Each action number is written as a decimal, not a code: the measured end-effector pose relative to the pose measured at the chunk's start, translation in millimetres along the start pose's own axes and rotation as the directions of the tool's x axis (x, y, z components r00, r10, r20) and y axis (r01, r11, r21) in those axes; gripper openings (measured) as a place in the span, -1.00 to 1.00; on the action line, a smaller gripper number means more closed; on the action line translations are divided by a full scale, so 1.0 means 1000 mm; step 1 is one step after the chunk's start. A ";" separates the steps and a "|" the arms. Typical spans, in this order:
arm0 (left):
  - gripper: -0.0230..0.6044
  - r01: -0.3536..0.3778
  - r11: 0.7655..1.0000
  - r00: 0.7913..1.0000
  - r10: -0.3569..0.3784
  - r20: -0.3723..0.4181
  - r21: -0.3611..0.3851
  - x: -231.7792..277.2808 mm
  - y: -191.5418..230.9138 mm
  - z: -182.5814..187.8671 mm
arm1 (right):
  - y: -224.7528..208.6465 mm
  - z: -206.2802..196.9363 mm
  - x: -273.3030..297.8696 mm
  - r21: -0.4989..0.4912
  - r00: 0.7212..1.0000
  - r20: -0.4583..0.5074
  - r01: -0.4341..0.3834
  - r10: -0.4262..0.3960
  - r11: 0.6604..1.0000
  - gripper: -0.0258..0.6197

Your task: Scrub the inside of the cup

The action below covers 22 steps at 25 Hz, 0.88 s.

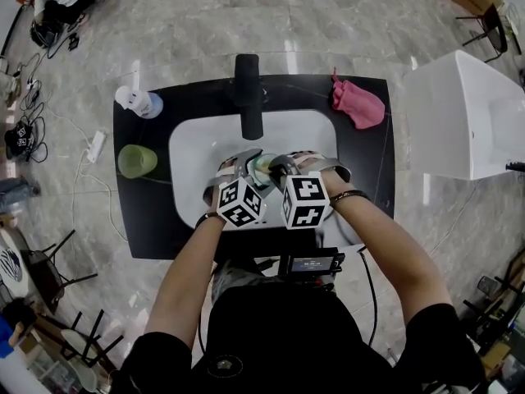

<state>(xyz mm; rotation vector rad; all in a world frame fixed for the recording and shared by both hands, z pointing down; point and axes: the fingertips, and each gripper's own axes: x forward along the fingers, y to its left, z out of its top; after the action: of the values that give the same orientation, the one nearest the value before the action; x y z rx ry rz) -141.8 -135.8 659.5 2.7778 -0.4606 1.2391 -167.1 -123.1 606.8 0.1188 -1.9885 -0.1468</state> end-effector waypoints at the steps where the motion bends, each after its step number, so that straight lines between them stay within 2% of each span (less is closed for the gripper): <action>1: 0.25 -0.001 1.000 1.000 0.001 -0.003 0.009 0.001 0.001 -0.001 | 0.001 0.000 0.001 0.037 1.000 0.009 -0.015 0.014 0.999 -0.81; 3: 0.25 -0.005 1.000 1.000 0.005 -0.011 0.020 0.003 0.001 -0.002 | 0.004 0.002 0.002 0.130 0.998 0.044 -0.055 0.050 0.990 -0.81; 6: 0.25 -0.012 0.999 1.000 0.013 -0.021 0.029 0.007 0.001 -0.003 | 0.006 0.009 0.004 0.283 0.988 0.120 -0.124 0.093 0.951 -0.81; 10: 0.25 -0.031 0.999 0.999 0.032 -0.024 0.019 0.011 0.005 -0.003 | -0.004 0.020 0.004 0.477 0.969 0.229 -0.191 0.088 0.858 -0.81; 13: 0.25 -0.043 0.999 0.999 0.044 -0.024 0.004 0.012 0.009 -0.004 | -0.013 0.021 -0.001 0.553 0.957 0.277 -0.231 0.085 0.801 -0.81; 15: 0.25 -0.044 0.999 0.999 0.044 -0.026 -0.006 0.013 0.010 -0.006 | -0.015 0.019 -0.002 0.556 0.953 0.287 -0.251 0.100 0.793 -0.81; 19: 0.25 -0.047 0.998 0.999 0.046 -0.027 -0.040 0.016 0.013 -0.012 | -0.016 0.015 -0.007 0.524 0.954 0.279 -0.251 0.115 0.814 -0.81; 22: 0.25 -0.047 0.997 0.999 0.045 -0.027 -0.060 0.020 0.016 -0.015 | -0.021 0.009 -0.012 0.517 0.960 0.265 -0.221 0.091 0.827 -0.81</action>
<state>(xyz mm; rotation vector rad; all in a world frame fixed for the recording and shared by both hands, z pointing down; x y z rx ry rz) -144.7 -152.7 682.9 2.7127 -0.5538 1.2468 -170.3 -141.4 589.0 0.3135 -2.2134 0.5453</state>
